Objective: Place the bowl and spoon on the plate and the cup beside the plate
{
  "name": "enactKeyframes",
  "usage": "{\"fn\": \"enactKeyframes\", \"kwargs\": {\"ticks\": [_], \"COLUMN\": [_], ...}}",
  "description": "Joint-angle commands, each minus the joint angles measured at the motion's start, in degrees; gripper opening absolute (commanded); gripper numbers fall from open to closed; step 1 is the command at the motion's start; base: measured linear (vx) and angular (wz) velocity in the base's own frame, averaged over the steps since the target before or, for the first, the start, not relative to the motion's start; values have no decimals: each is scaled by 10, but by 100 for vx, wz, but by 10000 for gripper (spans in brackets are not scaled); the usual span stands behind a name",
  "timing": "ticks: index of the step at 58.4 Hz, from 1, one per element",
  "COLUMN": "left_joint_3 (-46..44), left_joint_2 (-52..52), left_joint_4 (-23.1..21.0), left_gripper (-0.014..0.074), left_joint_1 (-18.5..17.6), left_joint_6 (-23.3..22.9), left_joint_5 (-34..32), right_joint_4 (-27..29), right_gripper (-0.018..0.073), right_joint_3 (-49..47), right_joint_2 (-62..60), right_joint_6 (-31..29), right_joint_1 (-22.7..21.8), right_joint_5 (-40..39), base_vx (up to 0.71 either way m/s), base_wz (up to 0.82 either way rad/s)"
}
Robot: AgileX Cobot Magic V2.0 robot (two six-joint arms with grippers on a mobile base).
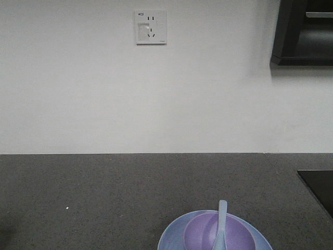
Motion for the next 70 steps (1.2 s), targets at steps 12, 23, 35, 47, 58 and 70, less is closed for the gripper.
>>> {"fn": "enactKeyframes", "kwargs": {"ticks": [12, 23, 35, 47, 58, 70], "left_joint_3": [181, 226, 164, 53, 27, 27], "left_joint_2": [-174, -176, -167, -56, 12, 18], "left_joint_4": [11, 12, 13, 82, 81, 83], "left_gripper": [-3, -3, -3, -3, -3, -3], "left_joint_1": [1, -9, -11, -12, -11, -11], "left_joint_6": [7, -14, -25, -22, -24, -24], "left_joint_5": [-126, -151, -72, -5, -114, -158], "right_joint_4": [-7, -7, -7, -7, -7, -7], "right_gripper": [522, 522, 522, 522, 522, 522], "right_joint_3": [-16, -16, -16, -16, -16, -16], "right_joint_2": [7, 4, 4, 4, 4, 4], "right_joint_6": [-4, -4, -4, -4, -4, -4], "right_joint_1": [-2, -2, -2, -2, -2, -2], "right_joint_5": [-43, -38, -32, -30, -30, -30], "base_vx": [0, 0, 0, 0, 0, 0], "base_wz": [0, 0, 0, 0, 0, 0]}}
